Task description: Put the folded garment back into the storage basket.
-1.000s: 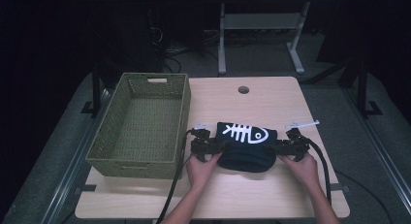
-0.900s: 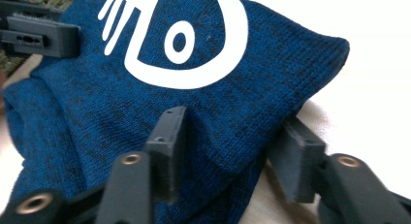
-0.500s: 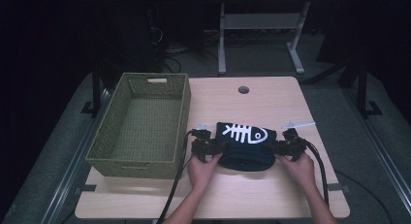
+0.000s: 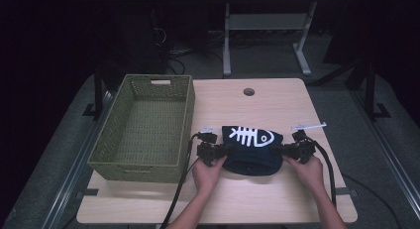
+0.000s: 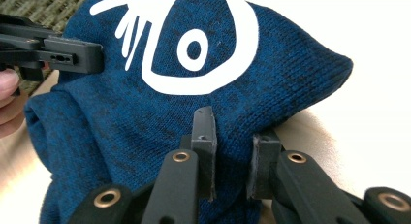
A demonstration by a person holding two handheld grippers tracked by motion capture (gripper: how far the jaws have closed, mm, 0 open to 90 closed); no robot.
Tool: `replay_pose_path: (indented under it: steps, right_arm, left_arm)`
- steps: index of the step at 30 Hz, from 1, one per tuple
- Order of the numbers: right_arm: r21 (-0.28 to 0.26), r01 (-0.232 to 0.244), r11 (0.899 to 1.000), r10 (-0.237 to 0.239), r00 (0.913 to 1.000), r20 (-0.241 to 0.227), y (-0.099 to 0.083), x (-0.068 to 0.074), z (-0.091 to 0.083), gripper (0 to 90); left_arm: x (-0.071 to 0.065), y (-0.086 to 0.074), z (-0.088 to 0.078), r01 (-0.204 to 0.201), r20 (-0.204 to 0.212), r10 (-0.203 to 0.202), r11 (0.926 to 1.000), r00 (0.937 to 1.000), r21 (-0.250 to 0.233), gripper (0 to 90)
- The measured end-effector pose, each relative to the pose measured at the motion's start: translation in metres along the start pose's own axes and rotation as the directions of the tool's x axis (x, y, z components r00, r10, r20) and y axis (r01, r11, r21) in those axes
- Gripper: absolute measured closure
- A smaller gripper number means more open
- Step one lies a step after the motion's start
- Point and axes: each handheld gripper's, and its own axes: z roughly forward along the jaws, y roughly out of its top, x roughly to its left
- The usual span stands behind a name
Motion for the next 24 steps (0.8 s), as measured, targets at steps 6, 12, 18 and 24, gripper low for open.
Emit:
replay_pose_path:
  steps: [6, 12, 18, 24]
  right_arm:
    - [-0.031, 0.016, 0.999, -0.015, 0.9998, 0.012, 0.003, 0.008, -0.016, 76.9]
    - [-0.050, 0.042, 0.998, -0.039, 0.9982, 0.044, 0.010, 0.021, -0.029, 76.9]
    - [-0.058, 0.068, 0.996, -0.064, 0.9958, 0.066, 0.019, 0.032, -0.039, 76.9]
    - [-0.064, 0.085, 0.994, -0.080, 0.9936, 0.079, 0.027, 0.041, -0.045, 76.9]
  left_arm:
    - [-0.009, 0.006, -0.007, -0.024, 0.011, 0.024, 0.9996, 0.9997, -0.012, 72.7]
    - [-0.021, 0.020, -0.021, -0.065, 0.005, 0.065, 0.9976, 0.9979, -0.024, 72.6]
    - [-0.030, 0.030, -0.033, -0.093, 0.002, 0.093, 0.9950, 0.9956, -0.036, 72.5]
    - [-0.035, 0.040, -0.045, -0.118, -0.003, 0.118, 0.9921, 0.9931, -0.043, 72.4]
